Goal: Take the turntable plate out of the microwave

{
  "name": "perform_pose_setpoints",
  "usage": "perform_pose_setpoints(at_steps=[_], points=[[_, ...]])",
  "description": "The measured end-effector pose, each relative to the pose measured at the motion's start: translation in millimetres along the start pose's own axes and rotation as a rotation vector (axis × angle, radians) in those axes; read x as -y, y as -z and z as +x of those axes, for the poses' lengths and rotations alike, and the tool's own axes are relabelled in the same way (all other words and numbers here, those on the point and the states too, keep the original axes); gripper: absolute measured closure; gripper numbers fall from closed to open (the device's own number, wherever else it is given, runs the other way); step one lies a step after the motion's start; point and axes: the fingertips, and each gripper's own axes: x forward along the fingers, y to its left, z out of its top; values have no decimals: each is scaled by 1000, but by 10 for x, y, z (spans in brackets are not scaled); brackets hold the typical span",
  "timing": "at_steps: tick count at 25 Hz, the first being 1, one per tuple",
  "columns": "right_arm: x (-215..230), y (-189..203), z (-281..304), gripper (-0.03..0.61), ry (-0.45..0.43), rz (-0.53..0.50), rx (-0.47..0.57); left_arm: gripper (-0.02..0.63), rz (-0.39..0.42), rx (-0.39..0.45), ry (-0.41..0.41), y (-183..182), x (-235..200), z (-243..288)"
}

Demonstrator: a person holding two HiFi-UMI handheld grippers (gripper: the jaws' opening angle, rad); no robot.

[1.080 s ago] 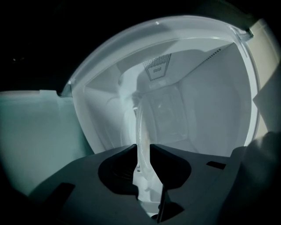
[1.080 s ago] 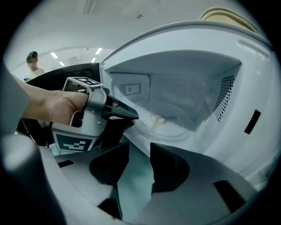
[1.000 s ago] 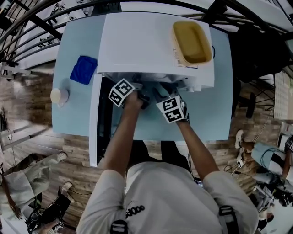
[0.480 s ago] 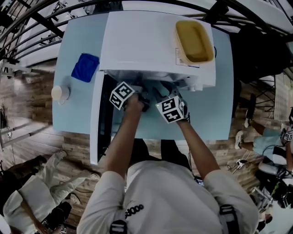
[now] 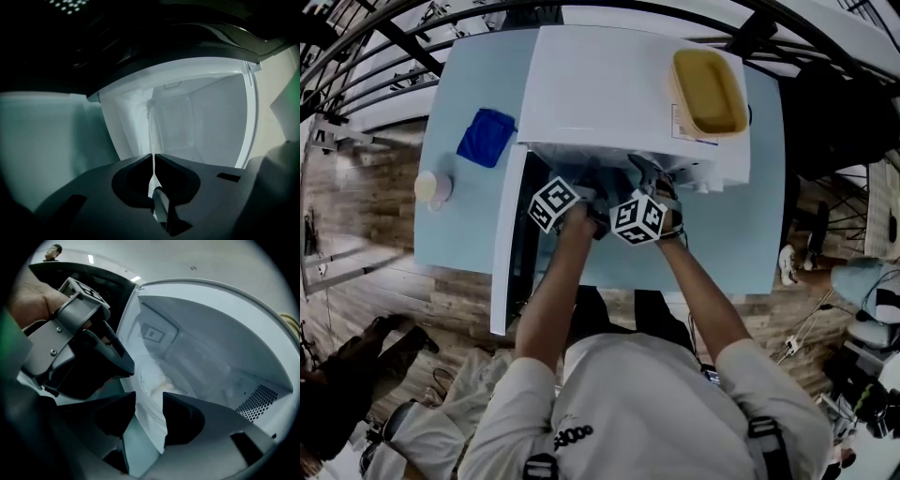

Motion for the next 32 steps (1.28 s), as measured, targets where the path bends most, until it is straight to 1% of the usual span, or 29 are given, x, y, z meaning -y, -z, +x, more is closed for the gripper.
perform_pose_setpoints(at_steps=[3,5,8,10,13,14,15,17,19,24,27,29,32], points=[[-32,-3,23,414,-31,-85,-12,584,16,-19,19,-36,55,-9],[-24,24,14,414,-42,-146,-17,583,5,-31,33,-17,84,-10],[-80,85,24,414,-53,-284,-26,584,-8,-44,39,25,97,-20],[-112,126,53,416,-51,-360,-34,584,-9,-52,45,44,113,-20],[-98,139,109,416,-17,-428,-35,584,-12,-60,50,58,132,-22],[-73,133,123,422,1,-439,-32,584,-13,-62,49,62,131,-23],[-42,127,133,442,21,-447,-27,584,-13,-65,49,68,126,-24],[-1,118,141,497,50,-470,-16,584,-14,-67,51,77,115,-21],[2,108,131,508,59,-493,-2,584,-9,-67,59,74,119,-19],[43,39,86,522,65,-502,26,578,32,-72,100,28,198,-12],[37,19,58,531,62,-534,31,563,20,-72,118,19,196,17],[21,32,33,537,59,-538,33,504,1,-75,126,23,184,62],[-34,71,11,549,51,-530,49,486,-11,-65,131,0,170,132]])
